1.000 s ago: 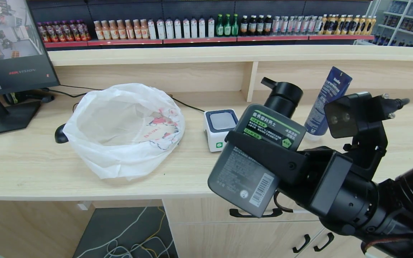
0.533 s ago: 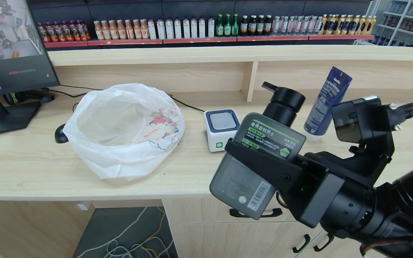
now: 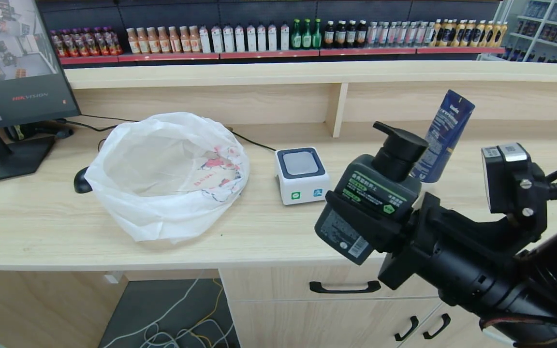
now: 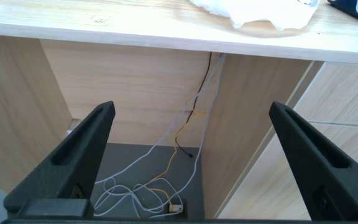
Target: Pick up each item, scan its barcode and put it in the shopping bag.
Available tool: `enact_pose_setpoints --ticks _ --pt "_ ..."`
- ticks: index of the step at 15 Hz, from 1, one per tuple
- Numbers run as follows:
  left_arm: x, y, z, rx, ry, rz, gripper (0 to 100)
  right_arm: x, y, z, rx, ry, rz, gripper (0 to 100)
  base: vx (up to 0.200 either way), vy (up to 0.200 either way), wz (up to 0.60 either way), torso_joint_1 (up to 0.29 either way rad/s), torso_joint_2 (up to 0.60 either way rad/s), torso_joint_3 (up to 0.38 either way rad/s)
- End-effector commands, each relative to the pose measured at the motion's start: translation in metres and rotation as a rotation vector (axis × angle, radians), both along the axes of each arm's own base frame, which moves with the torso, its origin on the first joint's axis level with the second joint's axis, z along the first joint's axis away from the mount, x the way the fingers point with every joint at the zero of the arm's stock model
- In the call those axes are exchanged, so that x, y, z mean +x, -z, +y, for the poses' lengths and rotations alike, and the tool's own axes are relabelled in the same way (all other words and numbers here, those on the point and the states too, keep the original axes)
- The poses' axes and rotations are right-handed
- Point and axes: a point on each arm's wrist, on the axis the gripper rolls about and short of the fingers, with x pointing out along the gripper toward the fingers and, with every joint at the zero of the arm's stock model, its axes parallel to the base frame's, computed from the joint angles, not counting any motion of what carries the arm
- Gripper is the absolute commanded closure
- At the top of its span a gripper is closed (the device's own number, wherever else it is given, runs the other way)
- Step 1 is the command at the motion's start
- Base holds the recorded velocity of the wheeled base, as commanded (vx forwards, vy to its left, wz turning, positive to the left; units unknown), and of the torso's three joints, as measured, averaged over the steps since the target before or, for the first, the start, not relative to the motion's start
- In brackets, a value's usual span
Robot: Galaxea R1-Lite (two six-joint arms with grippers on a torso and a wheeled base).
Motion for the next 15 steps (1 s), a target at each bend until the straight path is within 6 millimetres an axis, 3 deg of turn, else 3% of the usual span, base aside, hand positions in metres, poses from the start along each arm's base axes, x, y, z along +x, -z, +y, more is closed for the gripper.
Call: enact_pose_setpoints --ticks 1,6,10,15 --pt "0.0 0.0 0.0 0.0 -0.001 0.0 0 0.002 -0.001 0.0 -0.024 0.056 -0.04 100 0.0 0.0 0.0 0.0 0.0 0.0" --pt "0.0 0.0 0.0 -0.002 -0.001 0.0 0 0.004 -0.008 -0.007 -0.065 0.388 -0.103 100 0.0 0.0 0.0 0.0 0.0 0.0" --pt "0.0 0.0 0.0 0.0 -0.001 0.0 0 0.003 -0.016 -0.017 -0.045 0.47 -0.113 100 0.0 0.0 0.0 0.0 0.0 0.0" --pt "0.0 0.0 0.0 0.001 0.0 0.0 0 0.004 -0.011 -0.019 -0.047 0.467 -0.088 100 0.0 0.0 0.0 0.0 0.0 0.0"
